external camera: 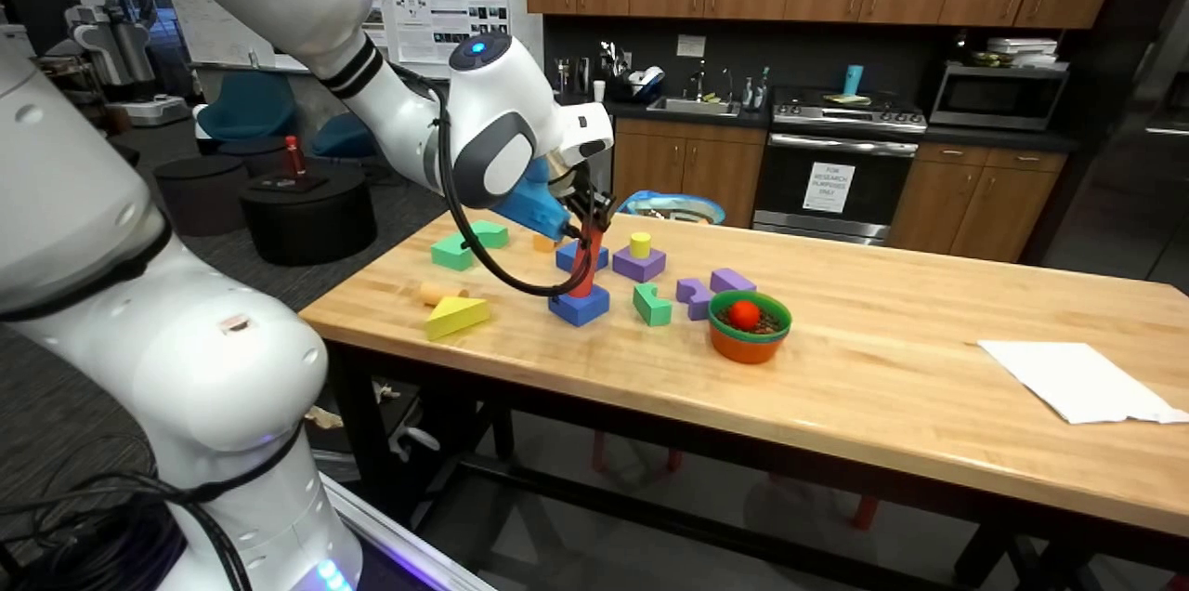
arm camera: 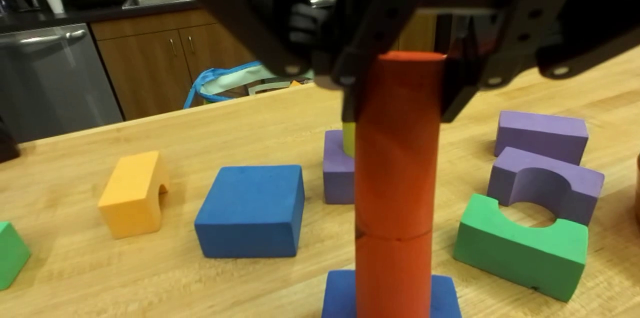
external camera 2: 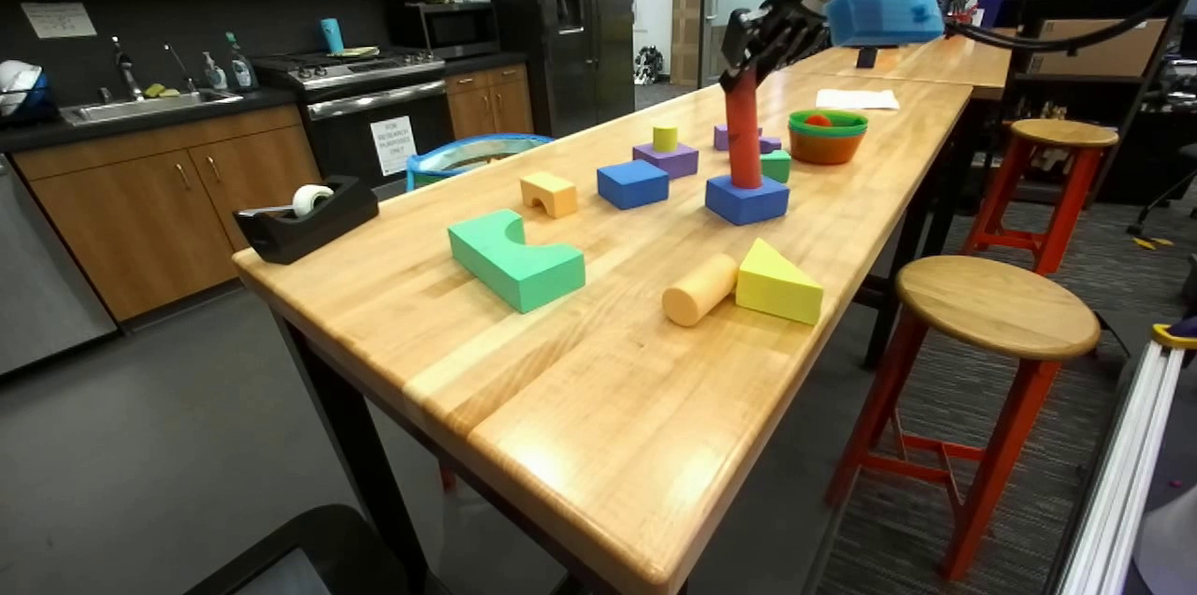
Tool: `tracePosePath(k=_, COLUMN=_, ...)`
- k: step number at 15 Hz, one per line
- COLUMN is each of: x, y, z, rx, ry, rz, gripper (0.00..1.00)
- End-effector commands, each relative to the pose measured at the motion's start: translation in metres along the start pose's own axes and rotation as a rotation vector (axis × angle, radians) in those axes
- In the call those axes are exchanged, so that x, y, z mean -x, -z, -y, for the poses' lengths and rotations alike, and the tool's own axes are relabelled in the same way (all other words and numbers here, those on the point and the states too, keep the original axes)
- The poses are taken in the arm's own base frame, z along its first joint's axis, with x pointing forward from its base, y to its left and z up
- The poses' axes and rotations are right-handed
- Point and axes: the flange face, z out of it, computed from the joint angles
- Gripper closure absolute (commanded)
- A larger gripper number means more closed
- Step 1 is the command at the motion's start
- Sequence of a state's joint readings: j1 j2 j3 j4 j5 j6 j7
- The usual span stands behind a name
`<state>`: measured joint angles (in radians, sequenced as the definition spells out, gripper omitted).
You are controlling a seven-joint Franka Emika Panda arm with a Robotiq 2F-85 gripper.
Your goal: Pick up the blue block on the left, move it to the right and then put the orange cylindrical block in the center of the blue block
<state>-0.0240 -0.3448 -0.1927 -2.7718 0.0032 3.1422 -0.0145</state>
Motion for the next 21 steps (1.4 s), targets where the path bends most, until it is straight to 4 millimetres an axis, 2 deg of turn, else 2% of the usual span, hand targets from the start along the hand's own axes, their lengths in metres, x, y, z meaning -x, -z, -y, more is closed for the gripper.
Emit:
tracePosePath(k=1, x=0.006, y=-0.007, z=0.002, rx=-0.008, ry=0.015, rz=0.029, gripper=0.85)
tracePosePath(k=10, x=0.006, y=-0.012, z=-0.003, rx=0.011, ry=0.027, rz=0.008, gripper=0.85)
tracePosePath(k=16, x=0.014, y=-0.021, z=0.0, rx=0.006, ry=0.041, rz=0.009, gripper=0.85)
tracePosePath(k=21, x=0.019, y=-0.021, z=-0.002, rx=0.009, ry=0.043, rz=0.034, gripper=0.85)
